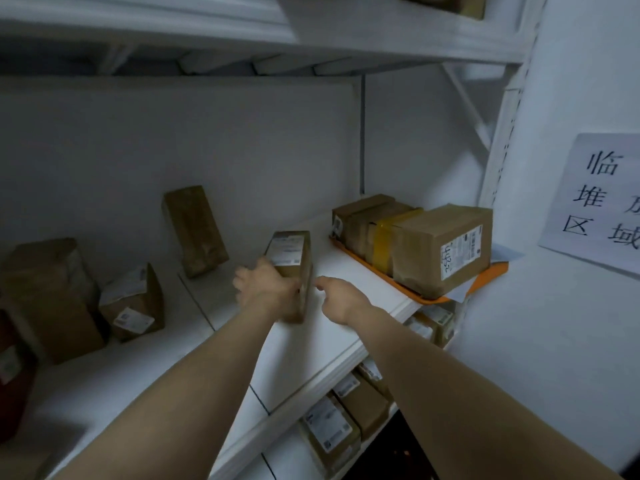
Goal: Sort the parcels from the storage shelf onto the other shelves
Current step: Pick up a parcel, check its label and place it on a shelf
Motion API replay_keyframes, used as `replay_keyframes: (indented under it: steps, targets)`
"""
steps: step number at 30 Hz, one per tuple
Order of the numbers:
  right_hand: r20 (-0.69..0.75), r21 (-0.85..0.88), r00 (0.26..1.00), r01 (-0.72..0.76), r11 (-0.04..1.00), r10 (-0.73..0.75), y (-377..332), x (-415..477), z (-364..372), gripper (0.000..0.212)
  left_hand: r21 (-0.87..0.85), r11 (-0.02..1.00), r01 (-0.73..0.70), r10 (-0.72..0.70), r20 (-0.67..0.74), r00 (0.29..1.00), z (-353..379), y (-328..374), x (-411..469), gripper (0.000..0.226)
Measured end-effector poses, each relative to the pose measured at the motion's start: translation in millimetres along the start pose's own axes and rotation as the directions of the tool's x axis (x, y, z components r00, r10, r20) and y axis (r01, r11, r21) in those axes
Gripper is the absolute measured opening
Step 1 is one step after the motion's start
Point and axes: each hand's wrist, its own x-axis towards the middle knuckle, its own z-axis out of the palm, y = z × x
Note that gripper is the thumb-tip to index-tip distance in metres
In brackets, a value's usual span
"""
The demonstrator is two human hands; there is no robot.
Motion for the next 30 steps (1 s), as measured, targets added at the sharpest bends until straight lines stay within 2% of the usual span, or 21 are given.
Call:
replay_keyframes:
  steps: [5,9,11,13,14,15,18,20,24,26,28,30]
  targets:
    - [0.012,0.056,0.998,-0.063,0.996,0.063,4,24,9,0.052,0.04,0.999,-0.007,0.002,0.123,0.992,16,2,39,0.109]
    - [0.018,0.127,0.995,-0.097,0.987,0.096,10,34,18,0.055,0.016,1.0,-0.014,0.012,0.141,0.99,21,-1,50,0.107]
    - [0.003,0.172,0.993,-0.117,0.978,0.118,13,36,20,0.052,-0.051,0.999,0.016,-0.007,0.169,0.986,21,-3,56,0.109]
    - [-0.016,0.252,0.989,-0.14,0.957,0.149,15,40,24,0.045,-0.204,0.975,0.093,-0.047,0.22,0.974,16,-7,58,0.115]
    - [-0.034,0.324,0.984,-0.155,0.933,0.175,16,42,25,0.04,-0.312,0.941,0.129,-0.052,0.243,0.969,12,-12,59,0.108]
    - [-0.043,0.418,0.975,-0.183,0.89,0.22,16,43,26,0.036,-0.416,0.895,0.159,-0.046,0.269,0.962,7,-16,54,0.091]
    - [-0.004,0.695,0.924,-0.272,0.665,0.382,11,39,23,0.033,-0.571,0.784,0.241,0.014,0.405,0.914,-10,-25,27,0.034]
    - [0.055,0.787,0.906,-0.297,0.54,0.419,8,30,20,0.043,-0.578,0.762,0.293,0.039,0.492,0.869,-21,-29,3,0.022]
    - [0.086,0.802,0.906,-0.31,0.51,0.415,6,-8,15,0.05,-0.569,0.737,0.364,0.117,0.638,0.761,-44,-29,-56,0.007]
    - [0.076,0.781,0.911,-0.307,0.544,0.406,7,-31,12,0.048,-0.576,0.728,0.371,0.13,0.648,0.75,-48,-32,-84,0.015]
    - [0.064,0.779,0.929,-0.275,0.564,0.364,7,-55,11,0.043,-0.572,0.731,0.371,0.136,0.656,0.743,-48,-41,-103,0.043]
    - [0.073,0.79,0.945,-0.249,0.56,0.318,5,-81,14,0.037,-0.558,0.744,0.369,0.135,0.666,0.734,-46,-50,-119,0.056]
